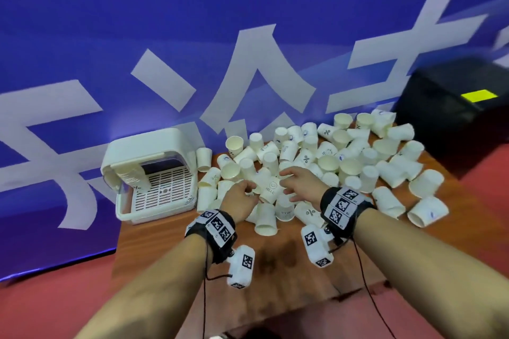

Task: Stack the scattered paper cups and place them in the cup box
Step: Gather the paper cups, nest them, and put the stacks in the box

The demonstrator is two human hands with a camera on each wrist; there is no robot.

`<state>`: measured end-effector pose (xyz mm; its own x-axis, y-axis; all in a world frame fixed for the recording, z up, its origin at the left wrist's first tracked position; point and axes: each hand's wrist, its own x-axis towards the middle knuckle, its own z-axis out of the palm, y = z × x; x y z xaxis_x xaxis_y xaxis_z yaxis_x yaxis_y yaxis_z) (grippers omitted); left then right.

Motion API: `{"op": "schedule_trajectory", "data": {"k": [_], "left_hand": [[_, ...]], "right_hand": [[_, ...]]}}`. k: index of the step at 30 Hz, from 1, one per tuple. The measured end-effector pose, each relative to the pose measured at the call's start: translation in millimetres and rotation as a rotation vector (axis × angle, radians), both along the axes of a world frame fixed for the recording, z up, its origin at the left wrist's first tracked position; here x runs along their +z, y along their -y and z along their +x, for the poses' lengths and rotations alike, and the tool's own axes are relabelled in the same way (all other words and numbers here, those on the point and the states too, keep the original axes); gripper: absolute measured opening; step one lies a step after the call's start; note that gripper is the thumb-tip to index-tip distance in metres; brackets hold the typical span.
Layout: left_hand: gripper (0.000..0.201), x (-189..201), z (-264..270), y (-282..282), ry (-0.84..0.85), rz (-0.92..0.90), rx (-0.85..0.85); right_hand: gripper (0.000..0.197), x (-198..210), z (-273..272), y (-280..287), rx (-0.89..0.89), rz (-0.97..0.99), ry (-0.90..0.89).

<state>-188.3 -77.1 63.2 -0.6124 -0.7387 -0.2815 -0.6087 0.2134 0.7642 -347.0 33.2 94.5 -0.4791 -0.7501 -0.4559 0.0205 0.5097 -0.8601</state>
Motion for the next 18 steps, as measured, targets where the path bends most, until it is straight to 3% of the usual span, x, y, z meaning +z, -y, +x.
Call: {"op": "schedule_trajectory", "data": {"k": [10, 18], "left_hand": [[0.04, -35, -59, -46, 0.12, -0.006, -0.173], [0.041, -70, -106, -88, 0.144, 0.042, -0.299]], "right_hand": [[0.034, -27, -60, -91, -0.174, 0.065, -0.033], [0.036, -60, -95, -158, -0.223, 0.19, -0.237]]}}
